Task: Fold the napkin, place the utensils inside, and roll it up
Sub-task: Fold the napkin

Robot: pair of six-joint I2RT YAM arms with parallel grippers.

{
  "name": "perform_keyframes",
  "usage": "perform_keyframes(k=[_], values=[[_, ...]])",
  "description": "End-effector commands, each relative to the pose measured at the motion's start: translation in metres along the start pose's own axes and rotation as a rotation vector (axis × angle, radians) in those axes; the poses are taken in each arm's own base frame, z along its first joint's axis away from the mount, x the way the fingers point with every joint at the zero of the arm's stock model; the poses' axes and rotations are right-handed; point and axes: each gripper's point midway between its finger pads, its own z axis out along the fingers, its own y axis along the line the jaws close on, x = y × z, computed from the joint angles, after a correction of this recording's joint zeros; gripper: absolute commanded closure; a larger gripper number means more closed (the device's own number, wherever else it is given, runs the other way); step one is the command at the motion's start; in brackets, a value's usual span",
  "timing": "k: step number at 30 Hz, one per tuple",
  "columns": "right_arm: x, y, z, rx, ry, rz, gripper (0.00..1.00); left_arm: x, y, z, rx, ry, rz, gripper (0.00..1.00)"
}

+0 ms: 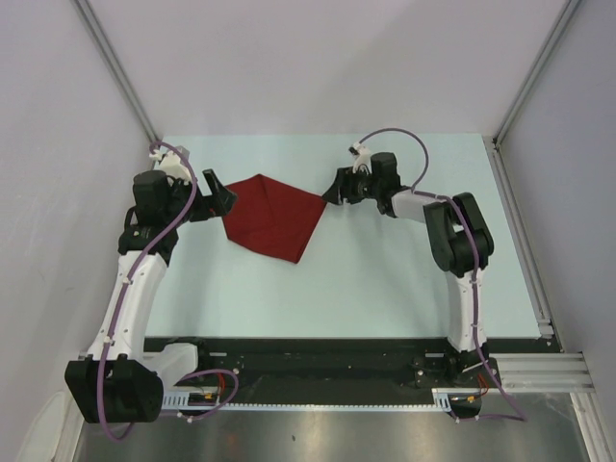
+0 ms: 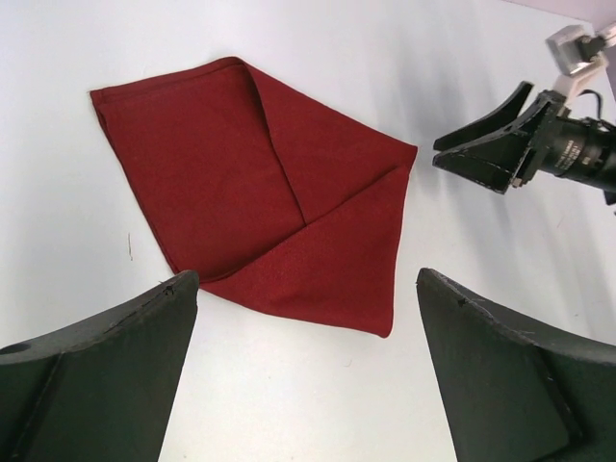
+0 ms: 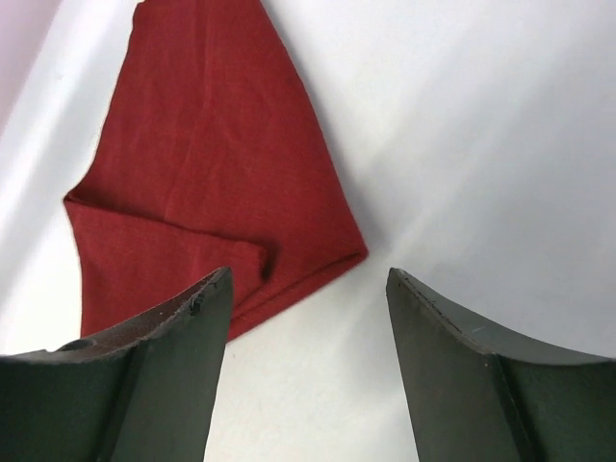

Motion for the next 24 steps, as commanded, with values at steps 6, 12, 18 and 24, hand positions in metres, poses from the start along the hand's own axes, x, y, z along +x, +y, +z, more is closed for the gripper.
perform_keyframes(k=[6,12,18,24], values=[[-0.034,0.071,0.008,0.142,-0.071,-0.346,0.32,-0.008,-0.007,0.000,0.035,-0.030,0.001,0.00],[-0.019,0.060,0.027,0.163,-0.007,-0.338,0.35,-0.009,-0.007,-0.001,0.033,-0.034,0.003,0.00],[-0.012,0.051,0.029,0.173,0.017,-0.336,0.35,-0.009,-0.007,-0.001,0.033,-0.034,0.003,0.00],[-0.001,0.047,0.030,0.164,0.050,-0.330,0.36,-0.009,-0.007,-0.001,0.033,-0.034,0.003,0.00]])
